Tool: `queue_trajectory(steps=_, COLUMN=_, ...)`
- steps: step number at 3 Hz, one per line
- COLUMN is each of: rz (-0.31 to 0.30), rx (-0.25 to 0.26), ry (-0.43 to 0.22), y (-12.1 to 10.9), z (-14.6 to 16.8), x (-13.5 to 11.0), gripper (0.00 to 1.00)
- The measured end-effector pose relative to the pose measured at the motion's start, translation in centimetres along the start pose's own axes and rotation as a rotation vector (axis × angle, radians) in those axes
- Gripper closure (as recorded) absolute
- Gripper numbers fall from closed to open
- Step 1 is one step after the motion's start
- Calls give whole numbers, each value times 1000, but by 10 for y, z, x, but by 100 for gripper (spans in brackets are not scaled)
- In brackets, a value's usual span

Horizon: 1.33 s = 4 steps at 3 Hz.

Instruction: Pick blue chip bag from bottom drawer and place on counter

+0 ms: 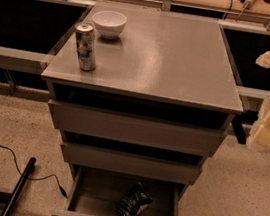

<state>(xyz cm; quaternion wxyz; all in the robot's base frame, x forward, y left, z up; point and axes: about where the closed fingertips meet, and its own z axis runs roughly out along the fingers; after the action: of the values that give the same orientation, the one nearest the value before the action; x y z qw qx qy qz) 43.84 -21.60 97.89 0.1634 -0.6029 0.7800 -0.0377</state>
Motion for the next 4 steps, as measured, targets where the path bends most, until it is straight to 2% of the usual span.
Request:
queue_trajectory(steps=1, rz=0, rx=0, ry=0, y=0, z=0, x=0, gripper=0)
queue_trajectory(steps=2, rz=-15, rx=-53, ry=-26, y=13, z=25, x=-11, gripper=0)
queue_trajectory(steps=3, rz=-66, rx=-45, ry=-106, y=58, z=32, x=-48, gripper=0)
queue_trajectory(steps=4, rz=-149, rx=11, ry=-140, y=96, z=31, x=-96, gripper=0)
